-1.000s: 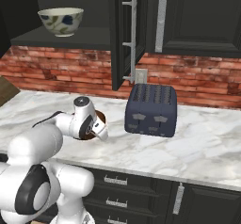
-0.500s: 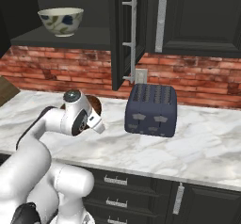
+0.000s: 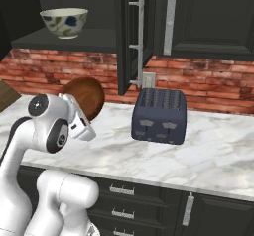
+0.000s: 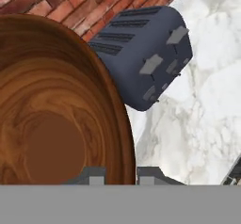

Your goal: Open the cabinet. Pick the bowls from the counter and place them in the cabinet. Then close the cabinet.

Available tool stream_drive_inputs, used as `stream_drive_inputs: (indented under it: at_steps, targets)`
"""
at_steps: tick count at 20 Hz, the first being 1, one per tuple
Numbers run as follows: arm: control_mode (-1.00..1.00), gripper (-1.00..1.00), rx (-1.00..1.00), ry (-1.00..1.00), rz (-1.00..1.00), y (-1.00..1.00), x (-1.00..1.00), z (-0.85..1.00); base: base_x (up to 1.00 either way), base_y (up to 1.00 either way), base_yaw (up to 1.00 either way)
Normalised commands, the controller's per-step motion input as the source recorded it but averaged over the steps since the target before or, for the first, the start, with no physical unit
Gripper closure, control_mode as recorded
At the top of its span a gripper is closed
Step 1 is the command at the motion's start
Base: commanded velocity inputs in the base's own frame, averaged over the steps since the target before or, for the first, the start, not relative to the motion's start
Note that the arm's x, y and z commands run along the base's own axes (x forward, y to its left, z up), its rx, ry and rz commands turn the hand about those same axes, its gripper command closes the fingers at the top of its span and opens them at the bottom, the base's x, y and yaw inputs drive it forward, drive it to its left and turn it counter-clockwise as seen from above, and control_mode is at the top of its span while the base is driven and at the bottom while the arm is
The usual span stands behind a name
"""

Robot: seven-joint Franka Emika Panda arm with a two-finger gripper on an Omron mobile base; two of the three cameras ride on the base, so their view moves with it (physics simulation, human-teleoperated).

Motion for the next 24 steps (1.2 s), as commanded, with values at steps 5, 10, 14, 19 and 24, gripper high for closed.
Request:
stream_drive_inputs:
  at_steps: [5, 10, 14, 19, 24]
  targets:
    - [-1.00, 1.00, 0.12, -0.07, -0.28, -0.03, -0.56, 1.00, 0.00, 0.00, 0.00]
    - [-1.00, 1.00, 0.02, -0.03, 0.00, -0.03, -0.09, 0.07, 0.00, 0.00, 0.00]
    - [-1.00, 1.00, 0.16, 0.11, 0.00, -0.12, -0.48, 0.98, 0.00, 0.00, 0.00]
    - [-1.00, 1.00, 0.12, 0.14, 0.00, -0.09, -0.39, 1.00, 0.00, 0.00, 0.00]
    - [-1.00, 1.00, 0.01, 0.01, 0.01, 0.01, -0.01, 0.53, 0.00, 0.00, 0.00]
